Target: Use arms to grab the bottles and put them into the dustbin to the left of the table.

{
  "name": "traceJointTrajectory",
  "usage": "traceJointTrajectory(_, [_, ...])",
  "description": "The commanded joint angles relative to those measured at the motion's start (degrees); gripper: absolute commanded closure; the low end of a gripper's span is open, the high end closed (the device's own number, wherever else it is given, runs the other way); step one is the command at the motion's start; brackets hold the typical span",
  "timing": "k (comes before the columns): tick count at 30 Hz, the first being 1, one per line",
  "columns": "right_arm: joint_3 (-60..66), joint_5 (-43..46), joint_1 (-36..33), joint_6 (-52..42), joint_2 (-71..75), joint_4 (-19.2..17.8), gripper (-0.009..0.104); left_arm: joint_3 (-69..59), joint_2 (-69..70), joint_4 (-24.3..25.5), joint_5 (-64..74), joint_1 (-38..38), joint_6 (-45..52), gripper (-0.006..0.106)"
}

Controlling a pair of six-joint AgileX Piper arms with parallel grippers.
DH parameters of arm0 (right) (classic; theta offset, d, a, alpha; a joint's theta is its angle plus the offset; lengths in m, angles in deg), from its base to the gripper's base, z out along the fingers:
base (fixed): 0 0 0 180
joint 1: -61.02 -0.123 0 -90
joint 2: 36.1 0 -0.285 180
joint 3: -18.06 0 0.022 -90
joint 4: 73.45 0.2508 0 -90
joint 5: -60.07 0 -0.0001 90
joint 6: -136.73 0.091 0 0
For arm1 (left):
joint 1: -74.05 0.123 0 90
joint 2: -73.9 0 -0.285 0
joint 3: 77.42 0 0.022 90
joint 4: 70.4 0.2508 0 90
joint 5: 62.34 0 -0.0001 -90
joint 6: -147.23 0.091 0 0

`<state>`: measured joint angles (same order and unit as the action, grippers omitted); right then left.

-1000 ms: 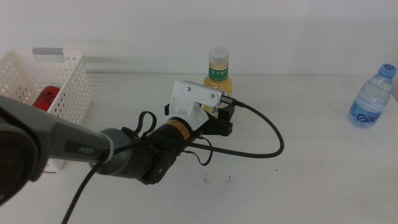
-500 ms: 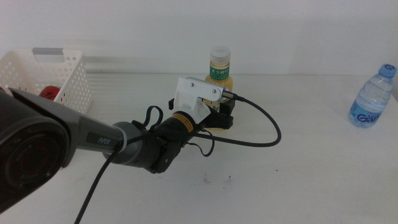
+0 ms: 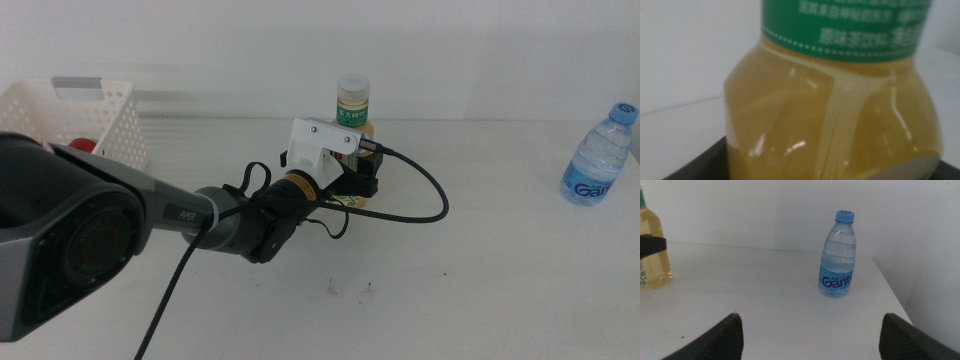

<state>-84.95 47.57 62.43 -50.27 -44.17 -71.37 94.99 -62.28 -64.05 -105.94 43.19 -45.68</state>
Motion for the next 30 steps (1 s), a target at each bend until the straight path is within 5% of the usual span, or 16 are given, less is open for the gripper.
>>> traceJointTrajectory(1, [0.23, 0.53, 0.35, -0.34, 0.29, -0.39, 0.002, 1.45, -0.88, 0.85, 0.1, 0.53, -1.09, 0.009])
traceJointTrajectory(17, [0.23, 0.53, 0.35, -0.34, 0.29, -0.39, 0.002, 7.01, -4.96, 0.73, 0.97, 0.53, -2.9, 0.015])
traceJointTrajectory(30, [0.23, 0.53, 0.35, -0.34, 0.29, -0.39, 0.002, 7.01, -1.99, 9.39, 4.02, 2.49, -4.66, 0.093])
